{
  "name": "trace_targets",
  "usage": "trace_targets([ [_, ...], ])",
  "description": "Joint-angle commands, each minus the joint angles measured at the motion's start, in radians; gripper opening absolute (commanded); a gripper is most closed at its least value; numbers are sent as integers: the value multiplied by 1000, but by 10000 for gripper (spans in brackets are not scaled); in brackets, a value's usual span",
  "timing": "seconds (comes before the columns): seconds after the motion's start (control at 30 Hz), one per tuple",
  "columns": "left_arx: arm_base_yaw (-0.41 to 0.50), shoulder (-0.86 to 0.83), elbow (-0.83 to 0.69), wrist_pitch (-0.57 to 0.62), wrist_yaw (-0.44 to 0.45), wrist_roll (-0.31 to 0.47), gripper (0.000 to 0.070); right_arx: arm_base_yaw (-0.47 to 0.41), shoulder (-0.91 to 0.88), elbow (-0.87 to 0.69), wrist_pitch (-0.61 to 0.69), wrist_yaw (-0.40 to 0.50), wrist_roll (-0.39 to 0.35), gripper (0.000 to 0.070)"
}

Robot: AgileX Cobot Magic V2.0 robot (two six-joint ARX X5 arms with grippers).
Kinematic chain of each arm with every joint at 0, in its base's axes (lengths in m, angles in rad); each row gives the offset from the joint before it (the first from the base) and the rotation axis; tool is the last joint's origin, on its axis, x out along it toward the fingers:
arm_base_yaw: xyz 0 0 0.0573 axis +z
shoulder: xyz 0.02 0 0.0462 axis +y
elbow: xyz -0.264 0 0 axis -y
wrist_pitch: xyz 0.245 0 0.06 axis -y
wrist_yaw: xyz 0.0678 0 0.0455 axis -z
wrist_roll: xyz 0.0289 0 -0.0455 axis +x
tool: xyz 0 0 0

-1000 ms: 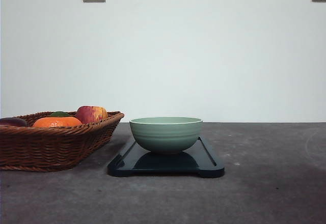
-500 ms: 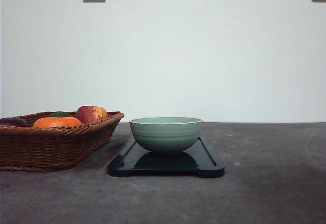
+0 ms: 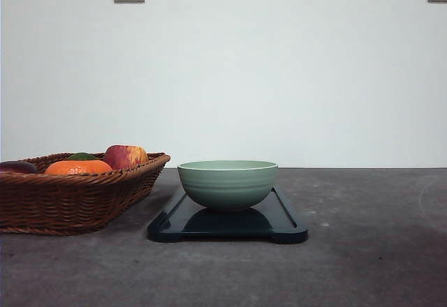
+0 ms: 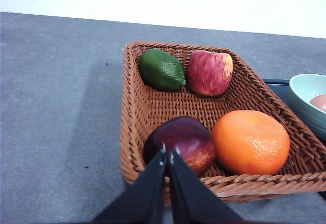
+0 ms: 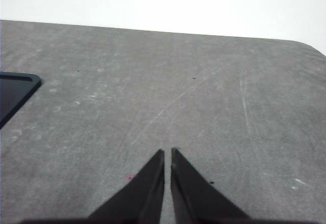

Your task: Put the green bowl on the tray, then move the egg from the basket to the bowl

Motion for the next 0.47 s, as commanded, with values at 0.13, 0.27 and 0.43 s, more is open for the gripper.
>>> trace_targets([
  [0.13, 0, -1, -18, -11, -2, 10, 0, -1, 0, -7, 7, 2, -5, 16],
  [0.27, 0, -1, -18, -11, -2, 10, 0, -1, 0, -7, 7, 2, -5, 16],
  [0.43, 0, -1, -18, -11, -2, 10, 0, -1, 0, -7, 7, 1, -5, 16],
])
